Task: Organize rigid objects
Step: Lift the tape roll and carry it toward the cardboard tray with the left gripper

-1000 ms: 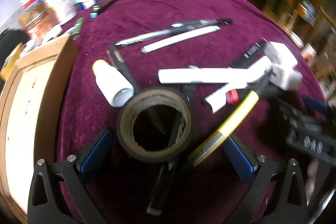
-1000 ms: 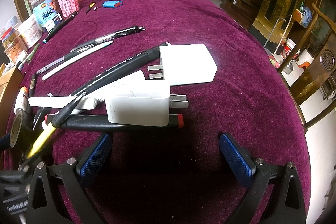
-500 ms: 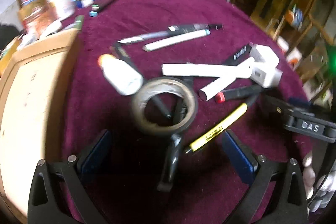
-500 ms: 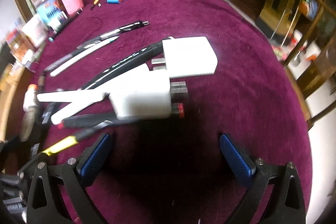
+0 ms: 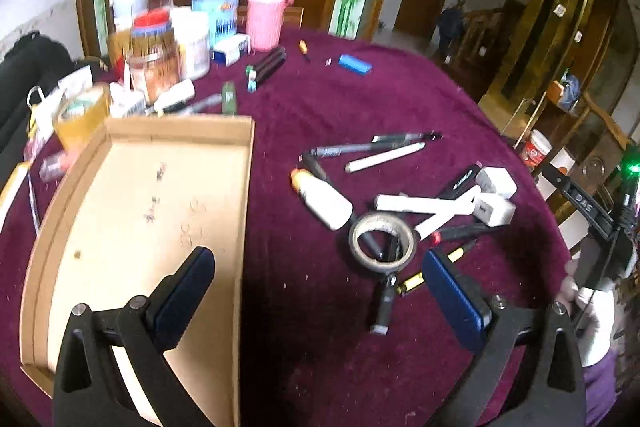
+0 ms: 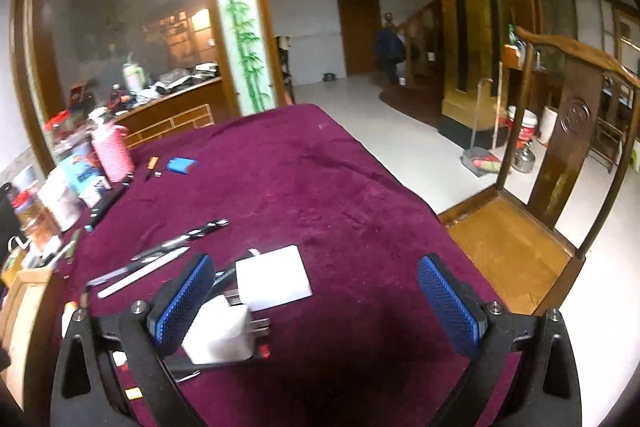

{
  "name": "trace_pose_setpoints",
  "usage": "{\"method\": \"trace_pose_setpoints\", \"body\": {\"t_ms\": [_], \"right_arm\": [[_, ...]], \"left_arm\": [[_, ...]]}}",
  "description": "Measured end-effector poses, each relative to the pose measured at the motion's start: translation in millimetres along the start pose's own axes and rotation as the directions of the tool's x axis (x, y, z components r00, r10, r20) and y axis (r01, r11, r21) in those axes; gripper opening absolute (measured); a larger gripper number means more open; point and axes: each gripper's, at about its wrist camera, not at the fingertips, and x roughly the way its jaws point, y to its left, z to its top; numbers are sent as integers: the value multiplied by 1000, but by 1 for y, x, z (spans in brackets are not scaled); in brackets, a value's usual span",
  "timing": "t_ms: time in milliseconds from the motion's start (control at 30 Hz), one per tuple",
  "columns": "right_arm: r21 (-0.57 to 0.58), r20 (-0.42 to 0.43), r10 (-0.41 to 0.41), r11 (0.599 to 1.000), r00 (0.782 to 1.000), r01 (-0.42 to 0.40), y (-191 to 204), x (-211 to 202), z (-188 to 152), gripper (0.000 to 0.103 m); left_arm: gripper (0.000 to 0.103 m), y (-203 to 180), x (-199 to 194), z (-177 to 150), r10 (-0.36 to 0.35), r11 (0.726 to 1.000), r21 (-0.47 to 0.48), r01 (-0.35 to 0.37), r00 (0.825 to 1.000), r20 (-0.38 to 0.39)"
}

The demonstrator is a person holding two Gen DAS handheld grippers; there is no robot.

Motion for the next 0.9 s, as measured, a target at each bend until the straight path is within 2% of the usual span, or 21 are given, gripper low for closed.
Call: {"method": "trace_pose_setpoints", "body": {"t_ms": [100,133,200,267,367,467,533,800,900], "right_arm": [[9,-33,19,1000,999,-19,-2,8,-3,102],[5,-18,37,999,999,-37,-2,6,-2,102],[-12,5,22,1000,1000,-22,-1,2,-2,102],[-22,-19,34,999,999,-34,-1,5,-4,102],[-33,-38,40,999,998,-41,0,11,-6,102],[-32,-50,61,998,997,-62,1,12,-6,102],[-32,-57,64,997,996,-66,1,14,-6,102],[-28,-84,70,997,994,-73,2,19,-8,102],[-31,-91,70,997,993,-73,2,20,-8,102]], "left_arm": [[103,-7,12,-6,9,1000,7,-8,999,-37],[103,-10,19,-4,0,1000,-7,0,999,-51],[103,-10,30,-2,-25,999,-40,22,997,-73],[103,-10,43,1,-34,998,-61,29,995,-89],[102,-13,60,3,-1,999,-41,-4,994,-110],[93,-15,68,2,32,999,-13,-34,993,-115],[83,-15,73,1,32,999,-7,-33,992,-126],[66,-21,85,4,71,997,46,-65,987,-141],[43,-30,87,3,79,993,101,-64,986,-144]]}}
